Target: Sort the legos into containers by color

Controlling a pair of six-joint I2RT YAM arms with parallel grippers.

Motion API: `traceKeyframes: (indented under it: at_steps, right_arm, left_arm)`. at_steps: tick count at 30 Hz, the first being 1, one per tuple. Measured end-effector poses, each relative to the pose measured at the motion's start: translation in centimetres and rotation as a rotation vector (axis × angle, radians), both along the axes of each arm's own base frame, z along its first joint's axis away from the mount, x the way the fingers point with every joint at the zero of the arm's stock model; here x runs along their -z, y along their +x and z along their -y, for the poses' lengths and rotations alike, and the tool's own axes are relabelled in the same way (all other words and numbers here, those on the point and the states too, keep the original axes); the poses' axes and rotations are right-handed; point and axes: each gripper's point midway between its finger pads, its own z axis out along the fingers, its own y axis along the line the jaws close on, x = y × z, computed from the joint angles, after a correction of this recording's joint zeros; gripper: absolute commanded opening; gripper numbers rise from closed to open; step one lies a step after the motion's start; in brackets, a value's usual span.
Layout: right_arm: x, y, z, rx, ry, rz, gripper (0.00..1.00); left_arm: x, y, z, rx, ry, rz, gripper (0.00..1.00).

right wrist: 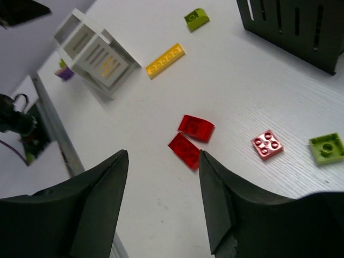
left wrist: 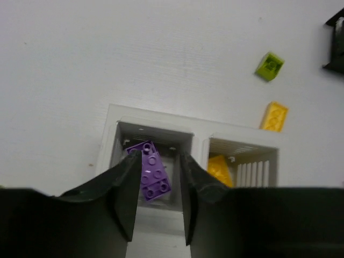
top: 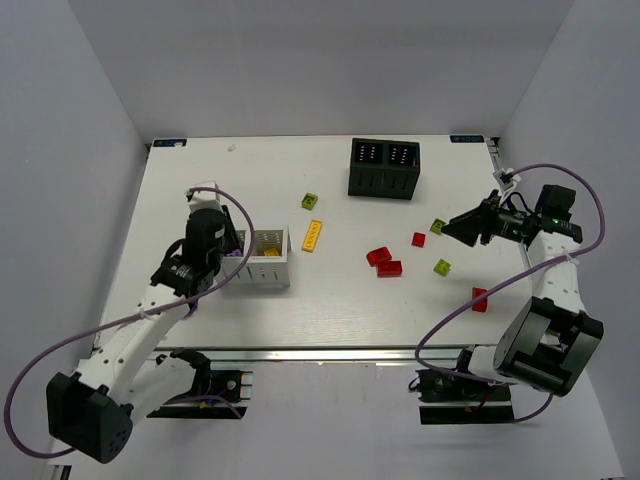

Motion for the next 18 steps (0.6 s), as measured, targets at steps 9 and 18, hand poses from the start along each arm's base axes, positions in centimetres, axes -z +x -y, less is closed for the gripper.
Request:
traceKeyframes:
  at_steps: [9,18]
  right_arm:
    - [4.0,0.9,3.4,0.171,-0.304,-0.089,0.42]
    - [5.9,0.3,8.4,0.408,-0.560,-0.212,0.65]
  left_arm:
    - [-6.2,-2.7,1.9,0.197,-0.101,0.228,0.42]
    - [-7.2,-3.9,3.6,0.302,-0.089,0.258,0.82]
